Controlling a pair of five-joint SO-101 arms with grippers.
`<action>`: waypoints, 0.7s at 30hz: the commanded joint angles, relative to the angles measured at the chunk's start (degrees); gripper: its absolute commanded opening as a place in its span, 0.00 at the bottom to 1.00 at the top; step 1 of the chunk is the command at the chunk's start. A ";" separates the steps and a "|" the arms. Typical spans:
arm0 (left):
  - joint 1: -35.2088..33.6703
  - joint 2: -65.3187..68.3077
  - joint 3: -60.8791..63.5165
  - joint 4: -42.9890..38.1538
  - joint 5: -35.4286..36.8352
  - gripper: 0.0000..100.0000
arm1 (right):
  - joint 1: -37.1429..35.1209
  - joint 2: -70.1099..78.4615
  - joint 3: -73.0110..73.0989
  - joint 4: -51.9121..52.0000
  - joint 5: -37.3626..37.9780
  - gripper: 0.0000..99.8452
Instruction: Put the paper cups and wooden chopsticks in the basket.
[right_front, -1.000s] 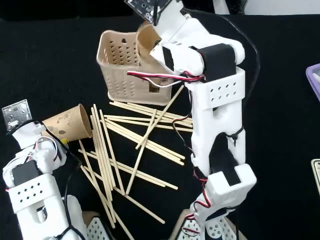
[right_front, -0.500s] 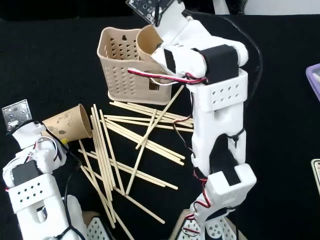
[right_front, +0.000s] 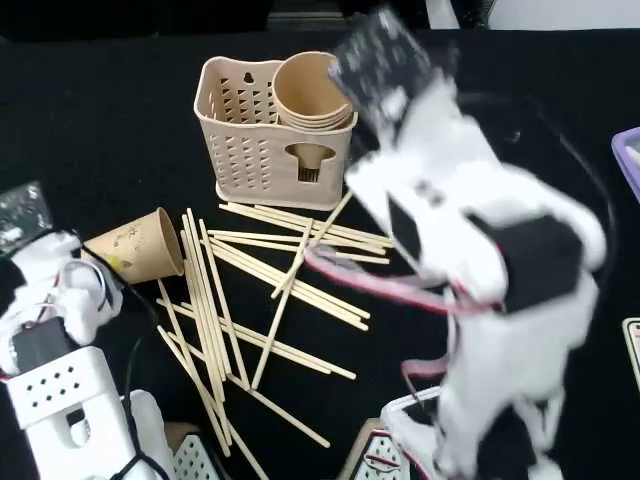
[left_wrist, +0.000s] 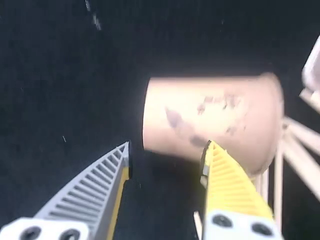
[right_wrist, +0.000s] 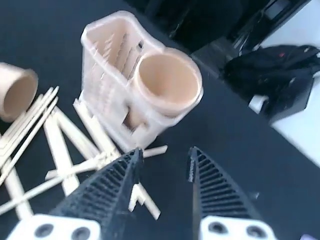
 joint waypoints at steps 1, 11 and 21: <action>0.04 -0.26 -9.19 -0.26 -0.09 0.25 | 3.52 -13.76 20.97 -2.64 -0.44 0.15; 11.03 11.43 -19.12 2.64 -4.22 0.25 | 6.42 -36.18 76.62 -31.91 -4.40 0.15; 18.24 35.78 -32.92 7.47 -4.84 0.25 | 2.29 -40.04 95.69 -43.08 -4.57 0.15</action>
